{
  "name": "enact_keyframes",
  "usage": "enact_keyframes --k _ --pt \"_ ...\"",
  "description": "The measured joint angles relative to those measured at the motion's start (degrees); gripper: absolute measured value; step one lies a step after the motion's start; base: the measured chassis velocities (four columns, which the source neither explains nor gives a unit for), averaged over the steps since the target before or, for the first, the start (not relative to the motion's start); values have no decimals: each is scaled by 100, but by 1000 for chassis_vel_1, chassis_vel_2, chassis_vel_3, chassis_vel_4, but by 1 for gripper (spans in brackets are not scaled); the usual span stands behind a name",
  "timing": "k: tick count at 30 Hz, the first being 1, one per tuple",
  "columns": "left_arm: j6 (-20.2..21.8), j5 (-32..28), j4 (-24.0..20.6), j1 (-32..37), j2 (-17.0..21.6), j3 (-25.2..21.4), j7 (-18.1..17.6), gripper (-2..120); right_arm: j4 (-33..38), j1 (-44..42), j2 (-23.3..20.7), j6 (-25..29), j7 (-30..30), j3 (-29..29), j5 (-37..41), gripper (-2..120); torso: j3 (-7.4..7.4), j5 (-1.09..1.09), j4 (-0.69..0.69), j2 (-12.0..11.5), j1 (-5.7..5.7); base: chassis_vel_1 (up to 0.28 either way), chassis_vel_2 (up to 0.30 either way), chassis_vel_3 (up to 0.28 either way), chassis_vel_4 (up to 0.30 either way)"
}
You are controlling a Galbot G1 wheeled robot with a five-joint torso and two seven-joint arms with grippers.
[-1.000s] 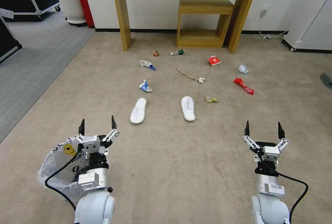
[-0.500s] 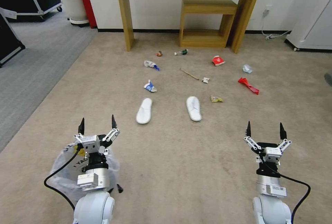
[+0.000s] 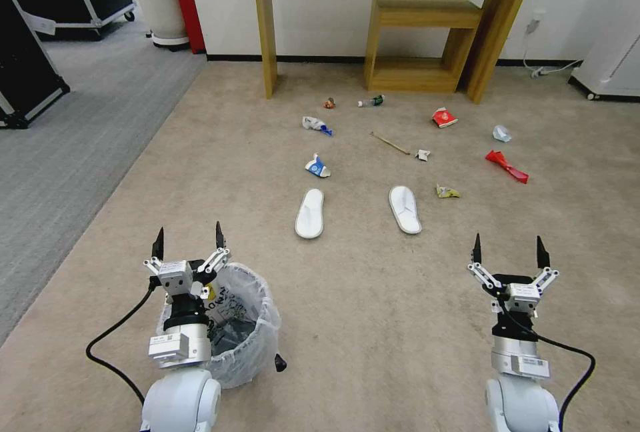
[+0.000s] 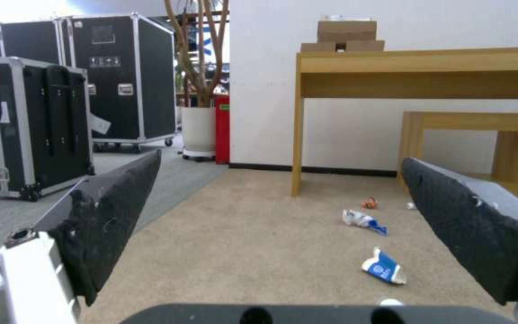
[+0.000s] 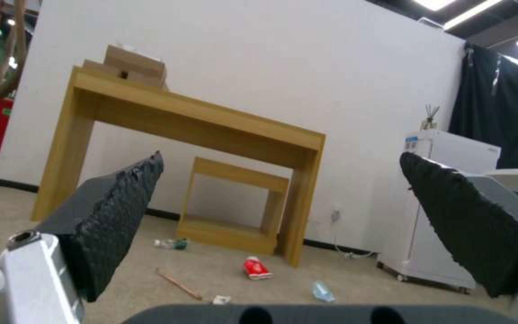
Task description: Pick up the trash bin and place the garbage on the floor into it.
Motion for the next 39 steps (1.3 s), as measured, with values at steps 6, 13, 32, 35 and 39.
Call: enact_keyframes --k 6,13,32,35,39 --pt "17 -70 23 -2 10 8 -15 100 -4 13 7 24 -9 12 -53 100 0 -2 0 0 0 -8 -10 8 6" --pt "44 -91 31 -3 2 50 -30 100 -65 18 28 79 -9 12 -103 100 0 -1 0 0 0 0 0 0 0" --pt "220 -243 -30 31 44 42 -165 100 -62 60 30 94 -150 -12 -94 100 0 -3 1 0 0 78 76 -73 -84" --pt "359 -326 -117 38 133 -17 -245 100 -50 65 21 94 -164 0 -68 100 0 -1 0 0 0 26 34 -14 -18" --pt "579 -391 -202 69 262 -136 -397 100 -83 88 3 94 -176 22 -78 100 0 -1 -1 0 0 0 0 0 0"
